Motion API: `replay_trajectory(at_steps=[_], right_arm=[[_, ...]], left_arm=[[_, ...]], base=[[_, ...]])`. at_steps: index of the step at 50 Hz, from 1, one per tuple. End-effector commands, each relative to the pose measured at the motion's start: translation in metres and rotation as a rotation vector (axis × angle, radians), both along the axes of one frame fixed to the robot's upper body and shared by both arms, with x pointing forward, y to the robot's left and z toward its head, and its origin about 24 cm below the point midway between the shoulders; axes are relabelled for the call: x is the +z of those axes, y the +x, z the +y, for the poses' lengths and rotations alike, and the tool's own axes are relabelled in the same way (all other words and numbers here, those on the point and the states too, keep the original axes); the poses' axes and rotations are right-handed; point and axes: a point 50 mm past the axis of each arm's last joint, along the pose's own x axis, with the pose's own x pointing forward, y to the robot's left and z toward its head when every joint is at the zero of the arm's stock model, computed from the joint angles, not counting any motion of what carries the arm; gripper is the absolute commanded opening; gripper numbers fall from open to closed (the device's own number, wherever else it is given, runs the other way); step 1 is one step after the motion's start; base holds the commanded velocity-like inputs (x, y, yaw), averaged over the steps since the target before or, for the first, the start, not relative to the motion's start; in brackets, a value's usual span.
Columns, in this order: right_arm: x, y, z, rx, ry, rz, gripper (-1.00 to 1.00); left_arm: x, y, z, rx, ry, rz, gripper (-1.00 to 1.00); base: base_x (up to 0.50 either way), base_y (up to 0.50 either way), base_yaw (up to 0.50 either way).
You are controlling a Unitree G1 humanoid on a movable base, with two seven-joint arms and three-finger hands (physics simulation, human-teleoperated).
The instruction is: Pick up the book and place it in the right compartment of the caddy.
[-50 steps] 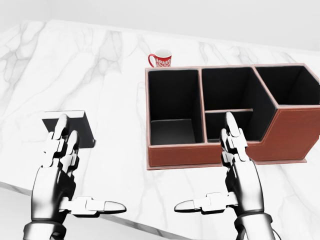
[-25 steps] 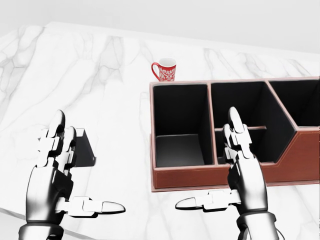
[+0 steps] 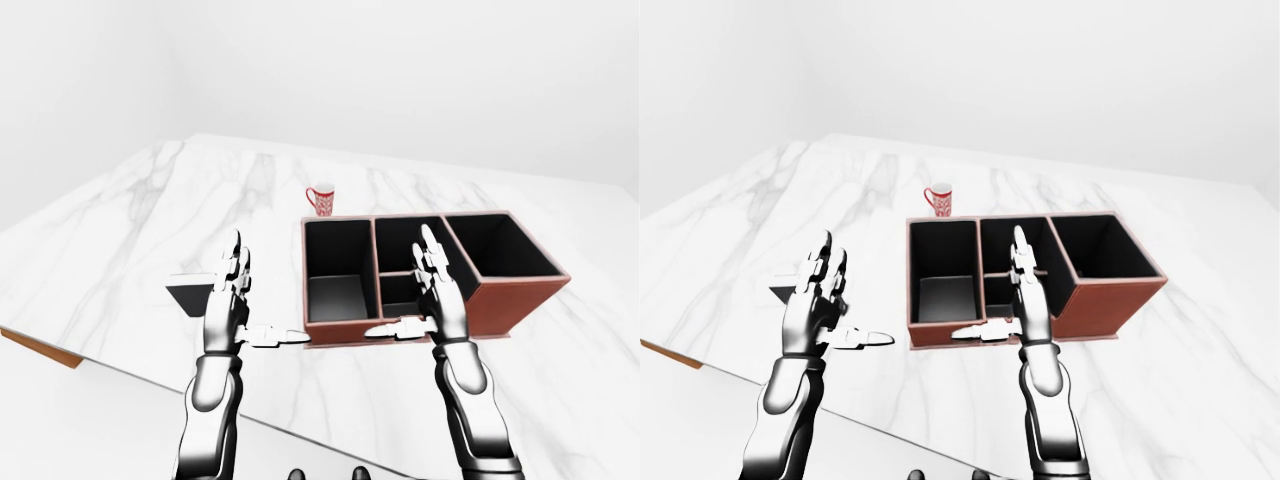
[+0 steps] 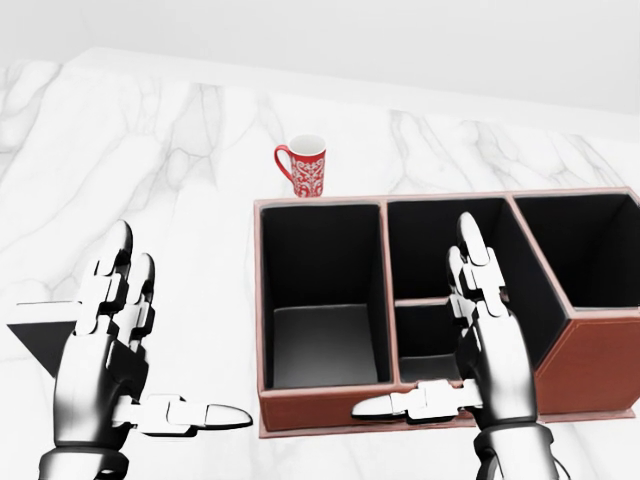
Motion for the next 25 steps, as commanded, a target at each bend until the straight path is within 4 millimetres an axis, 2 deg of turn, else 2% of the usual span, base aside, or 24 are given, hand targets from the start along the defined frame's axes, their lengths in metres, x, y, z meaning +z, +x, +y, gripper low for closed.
replay_trajectory(at_steps=[1, 3, 4, 5, 7, 10, 13, 14, 15, 16, 17, 19, 20, 23, 25], right_arm=[[0.004, -0.001, 0.001, 0.003, -0.004, -0.004, 1.0], [0.004, -0.001, 0.001, 0.003, -0.004, -0.004, 1.0], [-0.006, -0.001, 0.001, 0.004, -0.004, 0.016, 1.0], [-0.001, -0.001, 0.001, 0.004, -0.005, -0.003, 1.0], [-0.012, 0.0, 0.001, 0.002, -0.005, 0.04, 1.0], [0.005, -0.003, 0.002, 0.006, -0.013, -0.026, 1.0], [-0.012, -0.003, 0.003, 0.009, -0.011, 0.041, 1.0], [-0.015, -0.002, 0.003, 0.008, -0.018, 0.053, 1.0], [0.0, -0.003, 0.003, 0.014, -0.016, -0.009, 1.0], [0.003, -0.003, 0.003, 0.014, -0.016, -0.013, 1.0], [0.004, -0.003, 0.003, 0.014, -0.015, -0.014, 1.0], [-0.012, -0.002, 0.003, 0.012, -0.009, 0.04, 1.0], [0.0, -0.003, 0.004, 0.018, -0.012, -0.011, 1.0], [0.004, -0.003, 0.004, 0.02, -0.012, -0.013, 1.0], [-0.011, -0.002, 0.003, 0.016, -0.01, 0.037, 1.0]], left_arm=[[0.001, -0.001, 0.0, -0.001, 0.0, -0.003, 1.0], [0.0, -0.001, 0.0, -0.002, 0.001, -0.001, 1.0], [0.001, -0.001, 0.0, -0.003, 0.001, -0.003, 1.0], [-0.003, -0.001, 0.0, -0.003, 0.001, 0.012, 1.0], [-0.001, 0.0, 0.0, -0.004, 0.001, 0.005, 1.0], [0.0, -0.001, 0.0, -0.005, 0.0, 0.002, 1.0], [-0.005, -0.001, -0.001, -0.01, 0.005, 0.021, 1.0], [0.0, -0.002, -0.002, -0.012, 0.004, 0.001, 1.0], [0.0, -0.002, -0.002, -0.012, 0.004, -0.001, 1.0], [0.003, -0.003, -0.002, -0.018, 0.0, -0.011, 1.0], [0.0, -0.003, -0.003, -0.03, 0.008, -0.002, 1.0], [-0.004, -0.003, -0.003, -0.023, 0.011, 0.016, 1.0], [-0.001, -0.003, -0.003, -0.018, 0.017, 0.004, 1.0], [0.001, -0.005, -0.004, -0.031, 0.017, -0.003, 1.0], [-0.001, -0.005, -0.005, -0.031, 0.025, 0.003, 1.0]], base=[[0.2, 0.07, 0.0], [0.21, 0.07, 0.0], [0.21, 0.07, 0.0], [0.21, 0.07, 0.0], [0.21, 0.07, 0.0], [0.17, 0.05, 0.0], [0.02, 0.01, 0.0], [0.0, 0.0, 0.0], [0.0, 0.0, 0.0], [0.0, 0.0, 0.0], [0.0, 0.0, 0.0], [0.0, 0.0, 0.0], [0.0, 0.0, 0.0], [0.0, 0.0, 0.0], [0.0, 0.0, 0.0]])
